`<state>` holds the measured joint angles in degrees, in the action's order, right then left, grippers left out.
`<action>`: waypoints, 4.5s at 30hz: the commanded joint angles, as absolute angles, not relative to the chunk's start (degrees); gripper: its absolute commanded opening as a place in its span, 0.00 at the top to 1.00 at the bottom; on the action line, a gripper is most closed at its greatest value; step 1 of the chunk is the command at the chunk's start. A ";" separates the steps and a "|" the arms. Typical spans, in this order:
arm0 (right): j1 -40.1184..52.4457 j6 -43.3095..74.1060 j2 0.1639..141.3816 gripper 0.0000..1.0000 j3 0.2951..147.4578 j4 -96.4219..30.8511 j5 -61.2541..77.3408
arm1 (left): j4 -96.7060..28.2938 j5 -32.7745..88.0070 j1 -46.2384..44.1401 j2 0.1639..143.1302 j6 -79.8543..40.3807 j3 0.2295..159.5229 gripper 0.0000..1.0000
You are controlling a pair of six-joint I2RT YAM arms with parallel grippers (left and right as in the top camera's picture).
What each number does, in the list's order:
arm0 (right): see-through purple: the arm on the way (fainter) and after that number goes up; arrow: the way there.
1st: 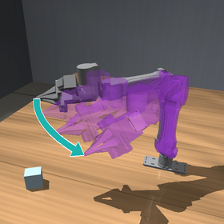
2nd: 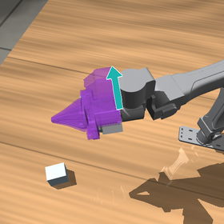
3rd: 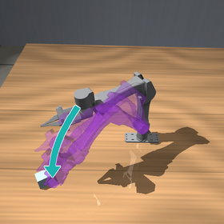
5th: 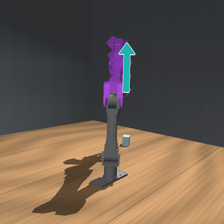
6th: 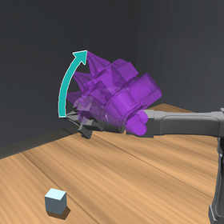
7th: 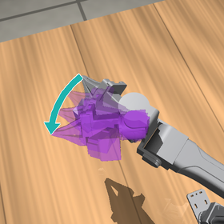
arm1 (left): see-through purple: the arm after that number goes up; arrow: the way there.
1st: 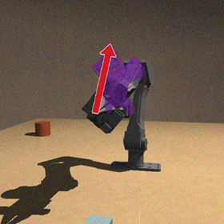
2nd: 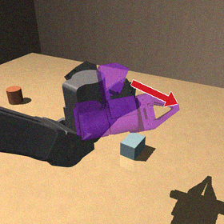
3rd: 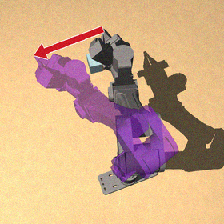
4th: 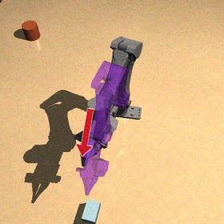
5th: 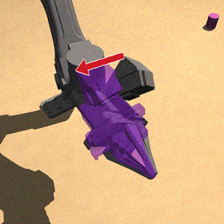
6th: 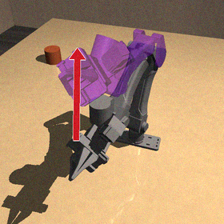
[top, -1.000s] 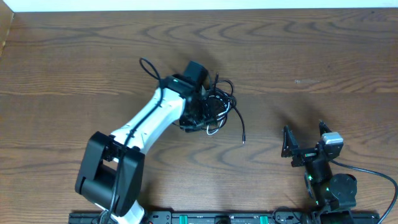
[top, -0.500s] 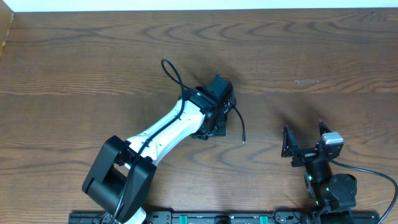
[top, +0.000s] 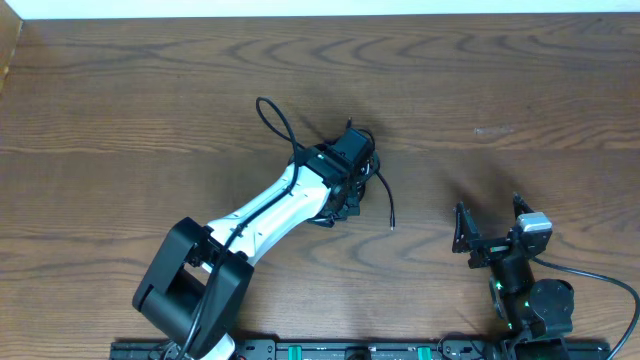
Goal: Untangle cables
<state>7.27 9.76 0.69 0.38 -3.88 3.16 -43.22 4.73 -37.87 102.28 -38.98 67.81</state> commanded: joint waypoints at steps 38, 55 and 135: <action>7.57 17.98 0.56 0.01 0.32 -3.86 6.33 | -46.59 9.82 -34.35 88.07 -39.05 68.47 0.92; 7.57 17.98 0.56 0.01 0.32 -3.86 6.33 | -46.61 9.85 -34.35 88.07 -39.05 68.47 0.92; 7.60 17.98 0.56 0.01 0.32 -3.86 6.33 | -47.07 9.82 -34.35 88.07 -38.63 68.47 0.92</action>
